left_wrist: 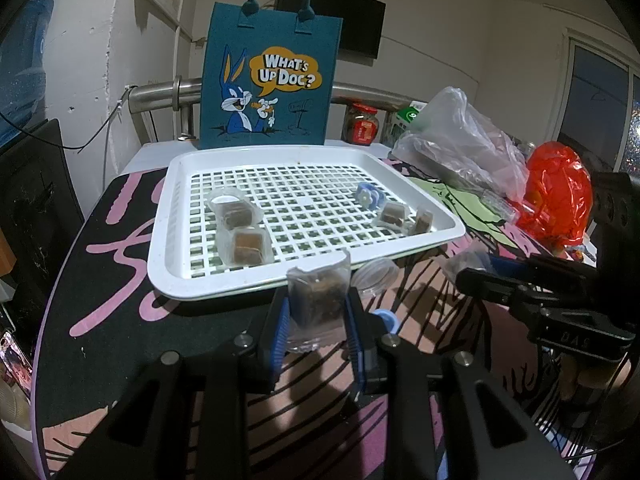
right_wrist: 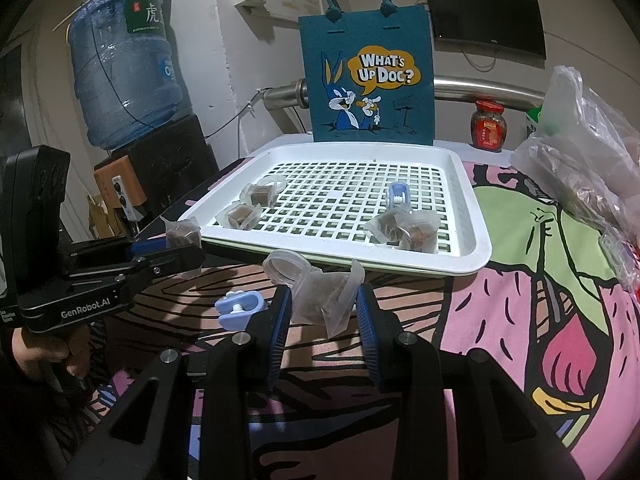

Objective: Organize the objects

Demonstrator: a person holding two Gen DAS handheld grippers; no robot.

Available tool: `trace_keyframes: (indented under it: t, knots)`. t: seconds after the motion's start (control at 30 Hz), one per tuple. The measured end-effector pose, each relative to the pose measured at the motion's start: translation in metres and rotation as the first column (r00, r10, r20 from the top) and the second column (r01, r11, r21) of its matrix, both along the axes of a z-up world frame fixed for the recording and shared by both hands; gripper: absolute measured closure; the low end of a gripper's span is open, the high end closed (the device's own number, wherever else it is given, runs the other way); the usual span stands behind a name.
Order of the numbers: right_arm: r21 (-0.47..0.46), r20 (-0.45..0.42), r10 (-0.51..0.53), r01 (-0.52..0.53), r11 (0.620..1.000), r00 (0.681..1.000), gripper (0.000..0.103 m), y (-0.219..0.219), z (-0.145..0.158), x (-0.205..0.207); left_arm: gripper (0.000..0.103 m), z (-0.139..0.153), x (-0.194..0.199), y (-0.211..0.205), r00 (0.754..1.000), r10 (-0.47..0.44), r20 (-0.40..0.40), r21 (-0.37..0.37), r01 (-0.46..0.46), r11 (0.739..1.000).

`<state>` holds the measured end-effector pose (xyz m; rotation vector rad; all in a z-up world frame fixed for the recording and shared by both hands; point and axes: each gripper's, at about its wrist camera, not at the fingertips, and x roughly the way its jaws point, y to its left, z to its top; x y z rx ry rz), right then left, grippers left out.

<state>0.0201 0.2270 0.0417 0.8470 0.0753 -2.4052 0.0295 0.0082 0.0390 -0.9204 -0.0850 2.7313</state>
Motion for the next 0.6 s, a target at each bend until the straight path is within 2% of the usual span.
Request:
trace_keyframes:
  t: [0.3, 0.4, 0.47, 0.6]
  knots:
    - [-0.015, 0.005, -0.005, 0.005, 1.0, 1.0, 0.071, 0.003, 0.0, -0.002, 0.077, -0.006, -0.001, -0.001, 1.0, -0.003, 0.021, 0.013, 0.003, 1.0]
    - [-0.034, 0.036, -0.008, 0.009, 0.999, 0.999, 0.071, 0.006, 0.001, -0.007, 0.077, -0.006, -0.003, -0.004, 0.999, -0.003, 0.04, 0.019, 0.002, 1.0]
    - [-0.053, 0.046, -0.007, 0.009, 0.999, 0.999, 0.071, 0.01, 0.007, -0.009, 0.077, 0.001, -0.004, -0.01, 0.999, 0.006, 0.036, 0.034, -0.007, 0.999]
    - [-0.092, 0.003, -0.004, 0.004, 0.996, 1.0, 0.071, 0.021, 0.038, -0.011, 0.077, 0.022, -0.01, -0.025, 0.999, 0.035, -0.007, 0.033, -0.035, 0.999]
